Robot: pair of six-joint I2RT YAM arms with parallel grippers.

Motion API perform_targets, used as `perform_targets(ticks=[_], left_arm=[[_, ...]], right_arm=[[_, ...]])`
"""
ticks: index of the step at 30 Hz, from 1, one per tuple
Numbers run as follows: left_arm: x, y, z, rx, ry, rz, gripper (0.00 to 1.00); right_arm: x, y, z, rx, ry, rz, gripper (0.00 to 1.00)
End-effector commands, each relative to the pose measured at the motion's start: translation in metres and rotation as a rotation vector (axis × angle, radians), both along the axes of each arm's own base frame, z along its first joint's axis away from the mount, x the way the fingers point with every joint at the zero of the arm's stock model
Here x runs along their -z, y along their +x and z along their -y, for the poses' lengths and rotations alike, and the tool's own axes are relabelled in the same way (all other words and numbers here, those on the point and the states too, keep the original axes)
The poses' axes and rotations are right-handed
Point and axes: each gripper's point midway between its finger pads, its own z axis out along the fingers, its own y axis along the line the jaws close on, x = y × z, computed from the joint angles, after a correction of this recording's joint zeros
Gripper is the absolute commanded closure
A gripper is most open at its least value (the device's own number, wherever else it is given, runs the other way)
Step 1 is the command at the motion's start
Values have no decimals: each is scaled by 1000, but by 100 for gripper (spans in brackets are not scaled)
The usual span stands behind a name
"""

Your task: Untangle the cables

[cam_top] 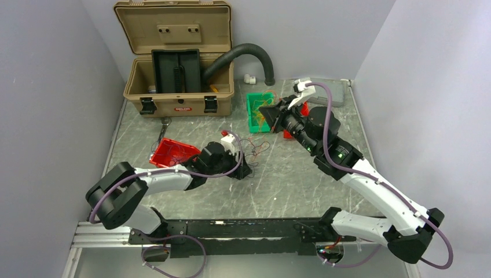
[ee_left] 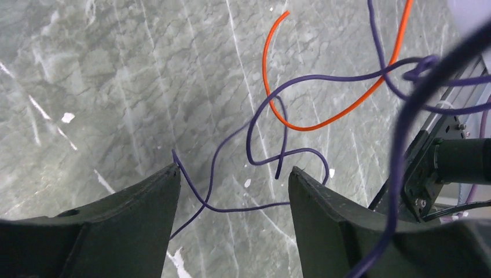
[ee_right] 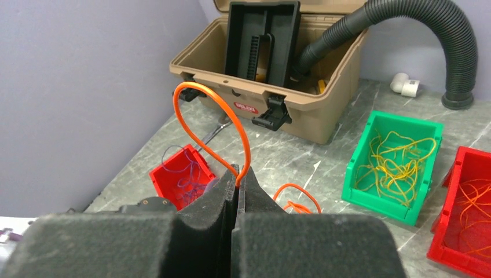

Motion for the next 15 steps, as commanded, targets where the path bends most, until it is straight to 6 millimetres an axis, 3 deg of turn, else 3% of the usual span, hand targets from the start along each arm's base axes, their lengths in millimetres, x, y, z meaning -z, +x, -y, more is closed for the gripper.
perform_targets(ticks=[1, 5, 8, 11, 15], left_arm=[[-39, 17, 29, 13, -142, 98, 31], [-47, 24, 30, -16, -176, 124, 53], [-56, 28, 28, -47, -204, 150, 99], [-49, 32, 21, -86, -154, 135, 100], [-20, 34, 0, -158, -11, 70, 100]], right_arm=[[-41, -2, 17, 53, 79, 44, 100], [-42, -3, 23, 66, 88, 38, 100], [-40, -4, 28, 73, 82, 31, 100], [-43, -3, 45, 139, 72, 32, 100], [-63, 0, 89, 309, 39, 70, 100]])
